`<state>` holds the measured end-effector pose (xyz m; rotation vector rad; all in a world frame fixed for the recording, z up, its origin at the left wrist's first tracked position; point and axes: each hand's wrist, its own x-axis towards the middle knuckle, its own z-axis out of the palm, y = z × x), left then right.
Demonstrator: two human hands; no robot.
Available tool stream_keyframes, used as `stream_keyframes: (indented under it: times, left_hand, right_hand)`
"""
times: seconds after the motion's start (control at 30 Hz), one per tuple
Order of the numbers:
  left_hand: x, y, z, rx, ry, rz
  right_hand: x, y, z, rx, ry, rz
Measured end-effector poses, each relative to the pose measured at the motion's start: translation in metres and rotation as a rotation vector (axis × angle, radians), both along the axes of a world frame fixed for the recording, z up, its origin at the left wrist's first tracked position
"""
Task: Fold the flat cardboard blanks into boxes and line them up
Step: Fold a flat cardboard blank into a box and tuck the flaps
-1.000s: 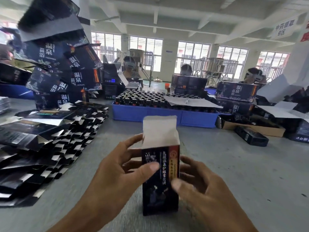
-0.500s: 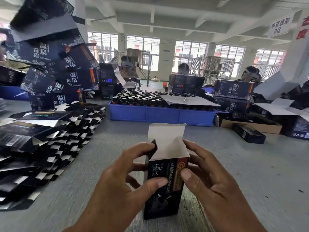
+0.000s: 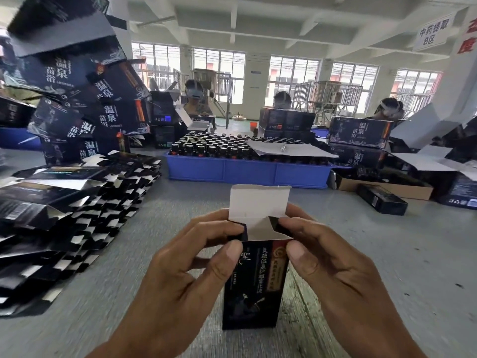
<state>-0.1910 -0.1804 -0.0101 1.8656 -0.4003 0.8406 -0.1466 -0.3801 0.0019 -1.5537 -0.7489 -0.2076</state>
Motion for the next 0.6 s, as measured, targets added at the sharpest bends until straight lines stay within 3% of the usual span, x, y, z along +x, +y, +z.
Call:
stream_keyframes:
  times: [0.17,0.6]
  left_hand:
    - [-0.0014,-0.0002,0.0007,0.012,-0.020,0.020]
    - [-0.0034,-0.0030,0.0022,-0.019,0.006,-0.010]
  right_hand:
    - [-0.0018,-0.0015,0.0027,0.094,0.045,0.022]
    - [-0.0090,0.0001,0.0085,0.063,0.023,-0.030]
